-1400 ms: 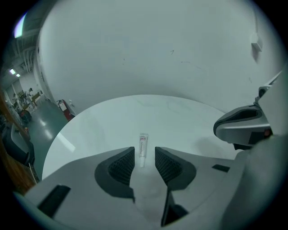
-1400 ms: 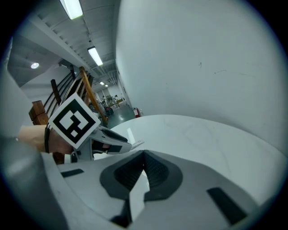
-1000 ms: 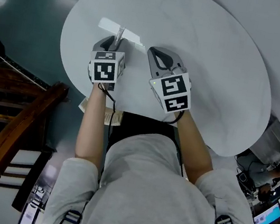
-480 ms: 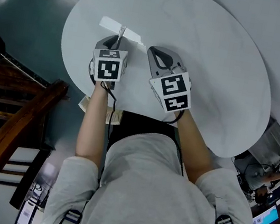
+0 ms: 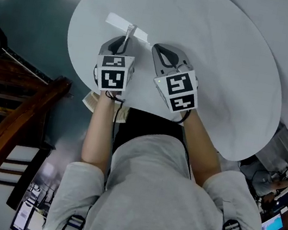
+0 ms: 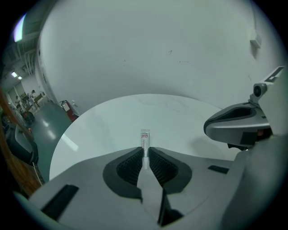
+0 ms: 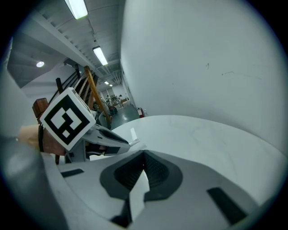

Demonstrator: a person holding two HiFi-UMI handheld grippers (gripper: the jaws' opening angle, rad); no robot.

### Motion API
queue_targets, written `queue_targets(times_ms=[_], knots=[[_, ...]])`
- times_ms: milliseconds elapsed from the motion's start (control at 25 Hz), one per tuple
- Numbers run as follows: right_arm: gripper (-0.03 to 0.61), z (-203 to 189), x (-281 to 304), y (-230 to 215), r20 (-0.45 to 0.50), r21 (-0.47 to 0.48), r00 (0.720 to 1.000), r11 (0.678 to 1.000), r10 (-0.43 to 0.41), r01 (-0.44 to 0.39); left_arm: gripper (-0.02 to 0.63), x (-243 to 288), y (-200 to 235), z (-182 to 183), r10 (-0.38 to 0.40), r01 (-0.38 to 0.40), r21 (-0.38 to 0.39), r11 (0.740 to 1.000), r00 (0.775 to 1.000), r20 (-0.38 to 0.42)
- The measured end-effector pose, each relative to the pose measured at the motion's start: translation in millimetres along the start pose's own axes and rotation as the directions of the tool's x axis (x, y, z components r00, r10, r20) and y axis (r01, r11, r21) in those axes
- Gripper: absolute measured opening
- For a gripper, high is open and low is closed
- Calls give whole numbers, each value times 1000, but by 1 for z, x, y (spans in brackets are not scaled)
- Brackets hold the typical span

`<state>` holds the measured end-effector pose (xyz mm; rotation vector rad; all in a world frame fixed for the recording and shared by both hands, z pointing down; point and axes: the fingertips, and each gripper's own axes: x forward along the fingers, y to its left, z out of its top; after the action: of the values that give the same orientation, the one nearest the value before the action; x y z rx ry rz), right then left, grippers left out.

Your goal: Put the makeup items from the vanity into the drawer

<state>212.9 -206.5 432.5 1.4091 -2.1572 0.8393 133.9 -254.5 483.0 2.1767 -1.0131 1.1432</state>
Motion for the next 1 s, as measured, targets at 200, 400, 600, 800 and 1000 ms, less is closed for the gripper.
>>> queue_targets(times_ms=[200,400,600,800,1000], knots=[[14,-3,1,24,-3,-30,1000,999,26,-26,52,-25,0,-14,0,3,-63,998,999,36],[14,-8,4,54,-1,-57,998,996,63,-63,52,-48,8,-40,20,-13,-121,993,998,53],[14,-16,7,87,-10,-81,994,991,110,-110,52,-72,13,-65,39,-26,-171,985,997,71],[14,-21,11,115,-24,-104,988,983,152,-154,52,-91,17,-89,52,-33,-227,973,996,77],[14,-20,15,140,-31,-135,981,972,192,-194,52,-110,20,-105,77,-53,-259,965,993,85]])
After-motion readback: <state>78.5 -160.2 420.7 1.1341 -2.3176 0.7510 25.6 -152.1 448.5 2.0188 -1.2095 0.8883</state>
